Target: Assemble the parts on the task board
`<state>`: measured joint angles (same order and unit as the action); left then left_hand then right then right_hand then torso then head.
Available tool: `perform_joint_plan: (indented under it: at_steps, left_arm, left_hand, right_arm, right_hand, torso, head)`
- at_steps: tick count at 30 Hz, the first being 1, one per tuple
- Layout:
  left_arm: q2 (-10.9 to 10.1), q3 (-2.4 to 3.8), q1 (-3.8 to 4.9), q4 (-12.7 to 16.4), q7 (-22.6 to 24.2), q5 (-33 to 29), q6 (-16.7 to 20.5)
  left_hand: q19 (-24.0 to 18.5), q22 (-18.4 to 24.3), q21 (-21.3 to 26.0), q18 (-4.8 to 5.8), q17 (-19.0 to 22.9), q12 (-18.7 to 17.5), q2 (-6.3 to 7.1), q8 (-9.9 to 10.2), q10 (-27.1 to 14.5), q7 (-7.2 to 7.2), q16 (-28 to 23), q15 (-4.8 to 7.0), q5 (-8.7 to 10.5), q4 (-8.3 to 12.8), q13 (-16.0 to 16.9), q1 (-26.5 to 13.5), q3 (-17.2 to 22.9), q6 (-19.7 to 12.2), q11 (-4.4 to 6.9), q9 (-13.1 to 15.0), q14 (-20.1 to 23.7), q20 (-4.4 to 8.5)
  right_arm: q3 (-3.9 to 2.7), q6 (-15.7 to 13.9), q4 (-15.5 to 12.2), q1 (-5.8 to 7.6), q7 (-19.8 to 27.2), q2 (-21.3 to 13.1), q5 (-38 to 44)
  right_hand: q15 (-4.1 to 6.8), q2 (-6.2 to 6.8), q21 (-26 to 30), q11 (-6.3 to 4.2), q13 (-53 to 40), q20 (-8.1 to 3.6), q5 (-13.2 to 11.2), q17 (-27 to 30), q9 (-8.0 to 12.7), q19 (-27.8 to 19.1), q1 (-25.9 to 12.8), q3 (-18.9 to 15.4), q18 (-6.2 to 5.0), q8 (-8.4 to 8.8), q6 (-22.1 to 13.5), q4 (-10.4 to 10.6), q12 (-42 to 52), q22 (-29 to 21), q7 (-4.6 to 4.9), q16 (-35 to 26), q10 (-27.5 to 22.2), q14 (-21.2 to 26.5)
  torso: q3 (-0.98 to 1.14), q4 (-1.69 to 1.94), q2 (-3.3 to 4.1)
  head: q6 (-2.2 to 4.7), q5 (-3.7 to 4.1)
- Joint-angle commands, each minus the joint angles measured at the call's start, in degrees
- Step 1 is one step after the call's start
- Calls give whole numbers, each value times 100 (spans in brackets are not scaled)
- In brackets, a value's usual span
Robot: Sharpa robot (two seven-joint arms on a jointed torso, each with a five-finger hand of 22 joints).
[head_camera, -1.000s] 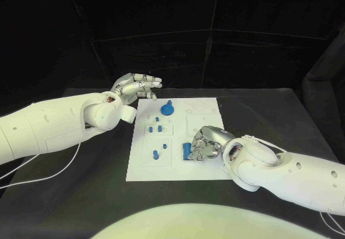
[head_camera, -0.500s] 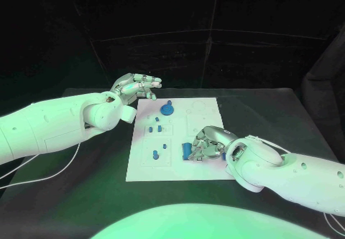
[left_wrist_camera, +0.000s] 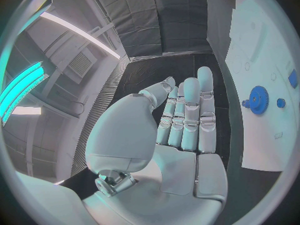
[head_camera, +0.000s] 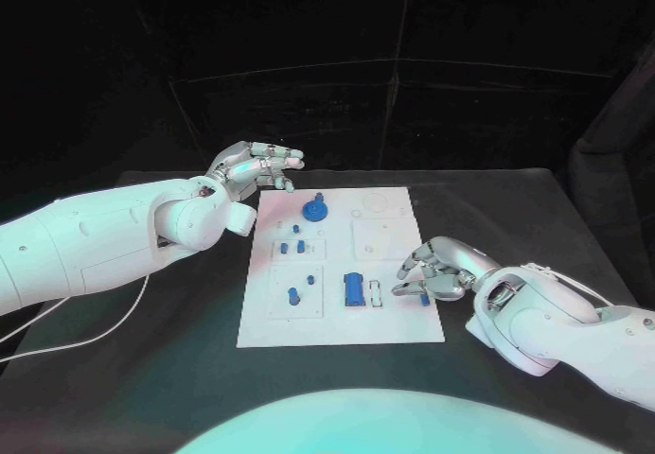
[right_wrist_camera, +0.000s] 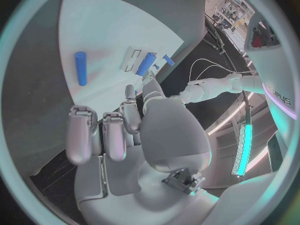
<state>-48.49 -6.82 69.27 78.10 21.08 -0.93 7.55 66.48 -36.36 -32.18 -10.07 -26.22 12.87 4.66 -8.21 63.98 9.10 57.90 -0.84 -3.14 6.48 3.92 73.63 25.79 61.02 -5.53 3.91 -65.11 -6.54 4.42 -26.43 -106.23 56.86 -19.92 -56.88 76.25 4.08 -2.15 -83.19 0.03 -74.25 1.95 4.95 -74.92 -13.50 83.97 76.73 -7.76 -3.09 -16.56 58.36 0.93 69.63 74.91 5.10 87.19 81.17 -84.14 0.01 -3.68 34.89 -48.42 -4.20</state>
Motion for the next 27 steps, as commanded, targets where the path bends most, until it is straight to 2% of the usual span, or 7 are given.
perform_joint_plan:
  at_steps: [1, 8, 12, 14, 17, 22, 27]
  left_arm:
    - [9, -5, 9, 1, 32, -17, -50]
    - [21, -48, 8, 7, 49, -17, -54]
    - [27, -60, 7, 15, 65, -17, -59]
    - [24, -63, 7, 19, 67, -17, -58]
    - [19, -66, 7, 22, 70, -17, -58]
    - [20, -69, 7, 21, 70, -17, -67]
    - [17, -71, 7, 19, 66, -17, -71]
  left_hand:
    - [7, 9, 31, -40, 5, 16, -12, 18, -30, 29, 1, -8, 16, 40, -7, 55, 4, -7, -8, -4, 38, -3]
    - [6, 9, 31, -40, 9, 16, -13, 17, -32, 29, 1, -8, 16, 49, -7, 65, 6, -7, -7, -4, 40, -2]
    - [6, 9, 31, -40, 9, 16, -13, 17, -32, 29, 1, -8, 16, 49, -7, 65, 6, -7, -7, -4, 40, -2]
    - [6, 9, 31, -40, 9, 16, -13, 17, -32, 29, 1, -8, 16, 49, -7, 65, 6, -7, -7, -4, 40, -2]
    - [6, 8, 31, -40, 12, 17, -16, 17, -32, 29, 1, -8, 17, 53, -7, 69, 7, -7, -8, -4, 42, -2]
    - [6, 8, 31, -40, 12, 17, -16, 17, -32, 29, 1, -8, 17, 53, -7, 69, 7, -7, -8, -4, 42, -2]
    - [6, 8, 31, -40, 12, 17, -16, 17, -32, 29, 1, -8, 17, 53, -7, 69, 7, -7, -8, -4, 42, -2]
  right_arm:
    - [-6, -25, -29, 22, 119, -191, -341]
    - [-6, 325, 25, 31, -398, -383, 119]
    - [-4, 460, 122, 30, -797, -348, 506]
    - [-4, 509, 162, 28, -927, -319, 628]
    - [-3, 572, 205, 27, -1033, -269, 768]
    - [-2, 758, 260, 23, -1144, -145, 889]
    - [-1, 870, 315, 20, -1222, -44, 967]
  right_hand:
    - [-44, -188, -19, 40, 30, 34, 60, -969, 50, 167, 122, 79, 49, 107, -6, -28, -13, 286, 17, 13, 17, -476]
    - [-67, -181, -19, 63, 25, 60, 101, -960, 154, 164, -6, 24, 49, 298, 90, 3, -23, 288, 36, 7, 30, -474]
    - [-68, -107, -5, 59, 53, 66, 156, -941, 188, 154, -225, -92, 42, 365, 208, 109, -70, 265, 25, -5, 22, -469]
    - [-63, -38, -1, 55, 52, 64, 310, -935, 200, 152, -346, -175, 41, 399, 246, 173, -75, 259, 16, -9, 25, -468]
    - [-56, 39, 4, 47, 49, 57, 564, -935, 214, 149, -433, -281, 39, 448, 280, 221, -82, 252, 7, -11, 28, -468]
    - [-50, 92, 10, 38, 52, 53, 621, -934, 208, 145, -461, -353, 37, 458, 338, 237, -94, 243, -7, -13, 25, -468]
    - [-42, 121, 15, 27, 60, 47, 620, -925, 191, 143, -474, -397, 35, 451, 390, 246, -110, 237, -21, -18, 18, -466]
  torso:
    - [3, -16, -10]
    - [7, -18, 5]
    - [12, -1, 12]
    - [10, -3, 12]
    - [7, -1, 8]
    - [4, 15, 11]
    - [6, 5, 7]
  head:
    - [8, 9]
    - [37, 77]
    - [32, 137]
    - [29, 146]
    - [32, 171]
    - [21, 201]
    - [7, 187]
